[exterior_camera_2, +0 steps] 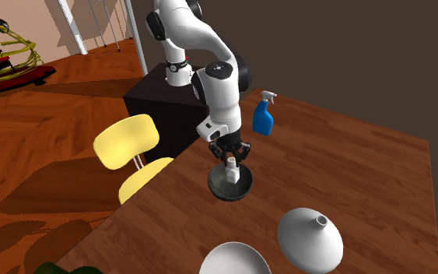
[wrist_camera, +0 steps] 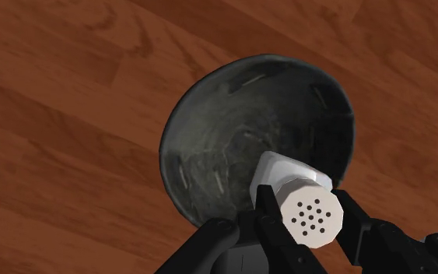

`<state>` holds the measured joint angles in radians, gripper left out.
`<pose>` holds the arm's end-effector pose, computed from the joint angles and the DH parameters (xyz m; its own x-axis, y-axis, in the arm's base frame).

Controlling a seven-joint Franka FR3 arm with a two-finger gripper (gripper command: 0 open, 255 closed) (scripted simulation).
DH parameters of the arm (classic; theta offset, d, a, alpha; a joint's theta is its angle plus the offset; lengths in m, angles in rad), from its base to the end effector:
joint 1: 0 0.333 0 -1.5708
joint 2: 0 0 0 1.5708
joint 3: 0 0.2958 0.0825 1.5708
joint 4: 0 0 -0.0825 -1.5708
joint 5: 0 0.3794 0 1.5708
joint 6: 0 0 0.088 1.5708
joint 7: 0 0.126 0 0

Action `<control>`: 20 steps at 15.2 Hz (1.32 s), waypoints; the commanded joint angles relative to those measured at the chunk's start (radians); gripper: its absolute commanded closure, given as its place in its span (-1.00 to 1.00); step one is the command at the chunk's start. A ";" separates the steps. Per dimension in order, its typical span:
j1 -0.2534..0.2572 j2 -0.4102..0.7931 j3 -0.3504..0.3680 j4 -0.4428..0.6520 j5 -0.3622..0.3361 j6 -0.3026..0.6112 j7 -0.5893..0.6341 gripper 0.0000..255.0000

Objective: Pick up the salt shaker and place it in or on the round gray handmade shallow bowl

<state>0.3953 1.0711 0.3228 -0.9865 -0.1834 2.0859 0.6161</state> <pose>0.6390 0.4278 0.1948 0.9998 0.0174 -0.0132 0.0154 -0.9908 -0.1342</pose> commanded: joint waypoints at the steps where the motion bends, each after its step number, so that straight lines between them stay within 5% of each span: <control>1: 0.000 0.001 0.000 0.001 0.000 0.001 0.000 1.00; 5: 0.000 0.001 0.000 0.001 0.000 0.001 0.000 1.00; 6: 0.000 0.001 0.000 0.001 0.000 0.001 0.000 -1.00; 20: -0.017 -0.081 0.011 -0.020 0.010 -0.061 -0.003 -1.00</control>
<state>0.3783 0.9907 0.3338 -1.0061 -0.1732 2.0250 0.6133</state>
